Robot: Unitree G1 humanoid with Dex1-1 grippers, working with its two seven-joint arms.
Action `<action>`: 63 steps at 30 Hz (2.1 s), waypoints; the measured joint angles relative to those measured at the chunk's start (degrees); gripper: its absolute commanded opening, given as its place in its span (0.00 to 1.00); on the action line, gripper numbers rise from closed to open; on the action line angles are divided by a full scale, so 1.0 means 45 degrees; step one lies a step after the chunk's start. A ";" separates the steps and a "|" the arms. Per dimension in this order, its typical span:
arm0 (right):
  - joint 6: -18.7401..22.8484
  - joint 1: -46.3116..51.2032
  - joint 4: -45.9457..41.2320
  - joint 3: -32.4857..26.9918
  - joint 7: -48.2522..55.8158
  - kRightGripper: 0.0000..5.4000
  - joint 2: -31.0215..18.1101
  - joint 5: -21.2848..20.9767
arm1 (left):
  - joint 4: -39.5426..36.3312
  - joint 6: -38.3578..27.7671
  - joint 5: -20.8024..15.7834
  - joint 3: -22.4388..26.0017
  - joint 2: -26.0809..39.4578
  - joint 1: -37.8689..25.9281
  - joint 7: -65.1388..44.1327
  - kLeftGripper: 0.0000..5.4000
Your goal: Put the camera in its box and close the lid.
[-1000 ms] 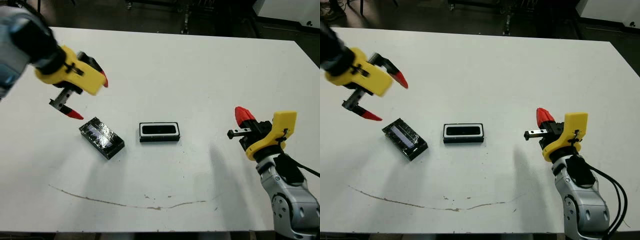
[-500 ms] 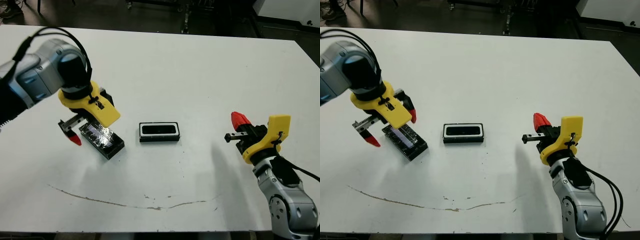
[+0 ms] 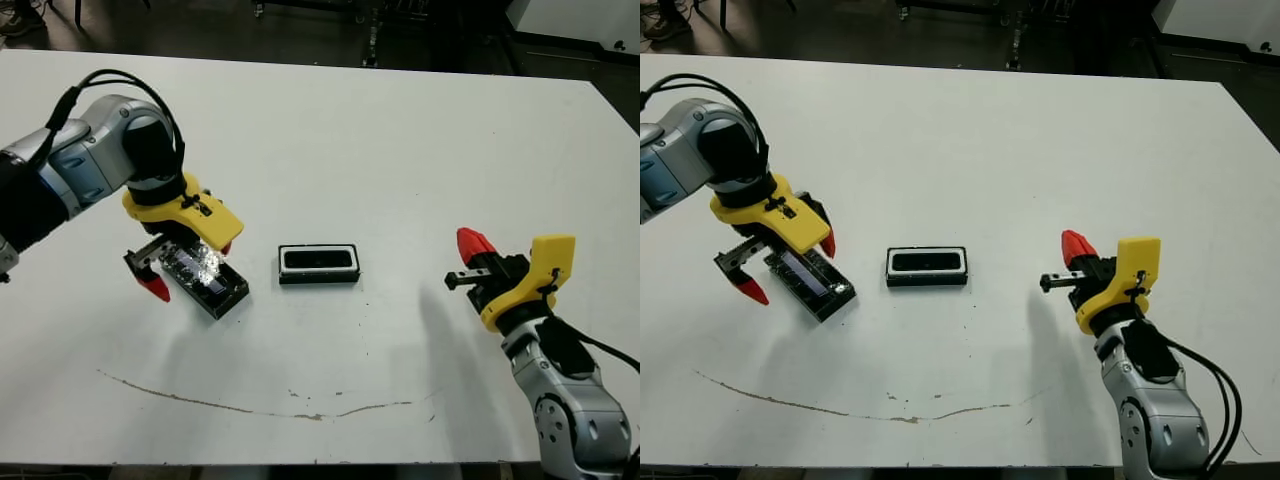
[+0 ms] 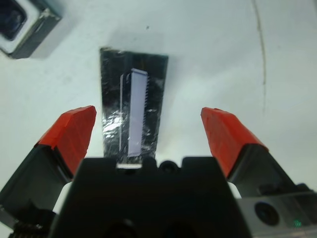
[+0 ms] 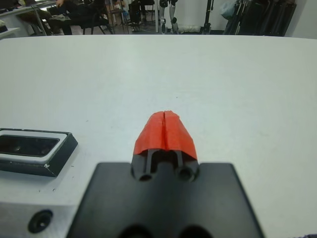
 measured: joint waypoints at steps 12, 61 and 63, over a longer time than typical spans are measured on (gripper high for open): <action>0.0004 0.0084 -0.0005 0.0091 0.0014 0.00 -0.0001 0.0048 | 0.0033 -0.0517 0.1019 0.1015 -0.0374 0.0297 0.0001 1.00; 0.0144 0.0316 -0.0132 0.0241 0.0191 0.00 0.0021 0.0482 | 0.2426 -0.2400 0.4879 0.4777 -0.2209 0.2619 0.0129 1.00; 0.0143 0.0323 -0.0131 0.0242 0.0192 0.00 0.0021 0.0483 | 0.2432 -0.2476 0.5148 0.4816 -0.2218 0.2662 0.0178 1.00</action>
